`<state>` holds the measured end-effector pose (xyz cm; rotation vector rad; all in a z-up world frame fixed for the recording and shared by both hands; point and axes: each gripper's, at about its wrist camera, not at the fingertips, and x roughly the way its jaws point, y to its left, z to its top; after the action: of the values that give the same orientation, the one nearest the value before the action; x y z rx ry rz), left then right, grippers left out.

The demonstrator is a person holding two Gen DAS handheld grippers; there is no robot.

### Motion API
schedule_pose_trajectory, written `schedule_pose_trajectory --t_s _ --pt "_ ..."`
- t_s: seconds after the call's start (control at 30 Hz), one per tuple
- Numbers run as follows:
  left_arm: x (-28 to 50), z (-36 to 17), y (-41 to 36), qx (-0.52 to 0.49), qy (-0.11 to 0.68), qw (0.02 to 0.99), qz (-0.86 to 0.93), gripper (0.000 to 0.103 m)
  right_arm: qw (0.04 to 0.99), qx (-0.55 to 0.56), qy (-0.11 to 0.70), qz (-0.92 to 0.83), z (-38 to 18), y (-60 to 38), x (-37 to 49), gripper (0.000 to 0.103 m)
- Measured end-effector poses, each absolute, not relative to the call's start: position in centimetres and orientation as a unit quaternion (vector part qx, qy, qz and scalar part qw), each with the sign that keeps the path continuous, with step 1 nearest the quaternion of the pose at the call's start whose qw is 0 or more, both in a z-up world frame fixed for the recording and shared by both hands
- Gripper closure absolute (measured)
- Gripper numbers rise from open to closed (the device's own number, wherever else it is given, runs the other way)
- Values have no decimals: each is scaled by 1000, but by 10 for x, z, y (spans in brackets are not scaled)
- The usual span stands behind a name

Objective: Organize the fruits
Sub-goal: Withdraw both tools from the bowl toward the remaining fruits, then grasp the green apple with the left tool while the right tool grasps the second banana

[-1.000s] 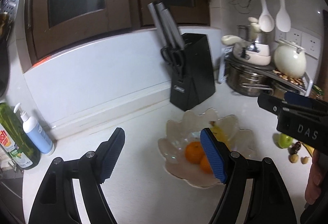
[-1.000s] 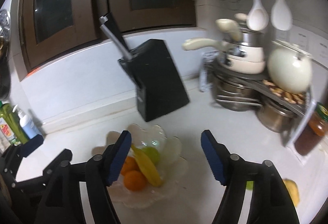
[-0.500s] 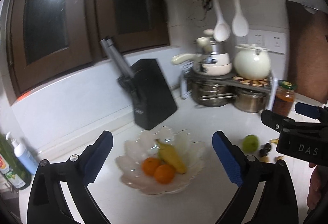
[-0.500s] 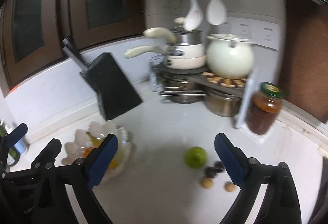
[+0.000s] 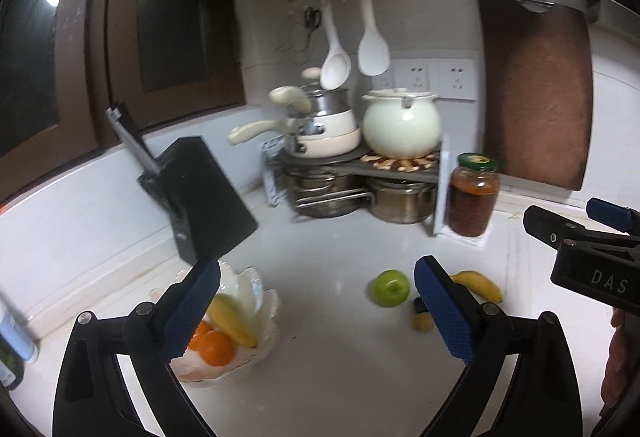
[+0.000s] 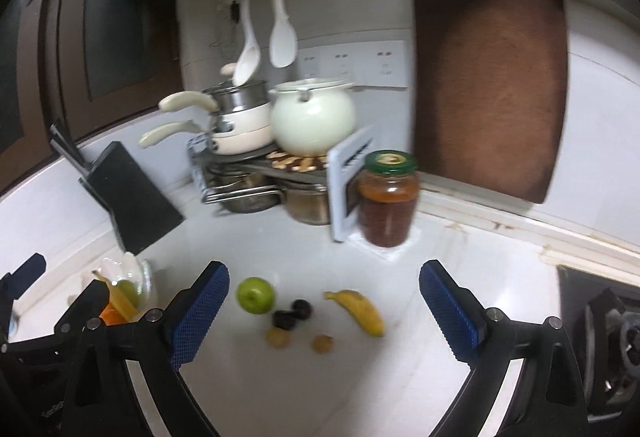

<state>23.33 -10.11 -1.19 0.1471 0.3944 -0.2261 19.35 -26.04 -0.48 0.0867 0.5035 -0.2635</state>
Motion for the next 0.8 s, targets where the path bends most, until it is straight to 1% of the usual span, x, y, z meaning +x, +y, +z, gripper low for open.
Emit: schedule_pose_trajectory --t_s 0.17,0.27,0.5,0.8 --pt "231 -10 -113 66 186 973 -117 4 954 35 242 -172 -2 -278 181 6" --pt "234 -11 -122 78 189 972 -118 4 948 38 254 -190 -4 -290 183 6" --pt "257 -12 -139 93 208 965 -126 4 930 50 312 -186 -14 -312 216 6" --pt "319 -11 -164 116 287 939 -152 5 902 23 405 -146 -24 -319 276 7"
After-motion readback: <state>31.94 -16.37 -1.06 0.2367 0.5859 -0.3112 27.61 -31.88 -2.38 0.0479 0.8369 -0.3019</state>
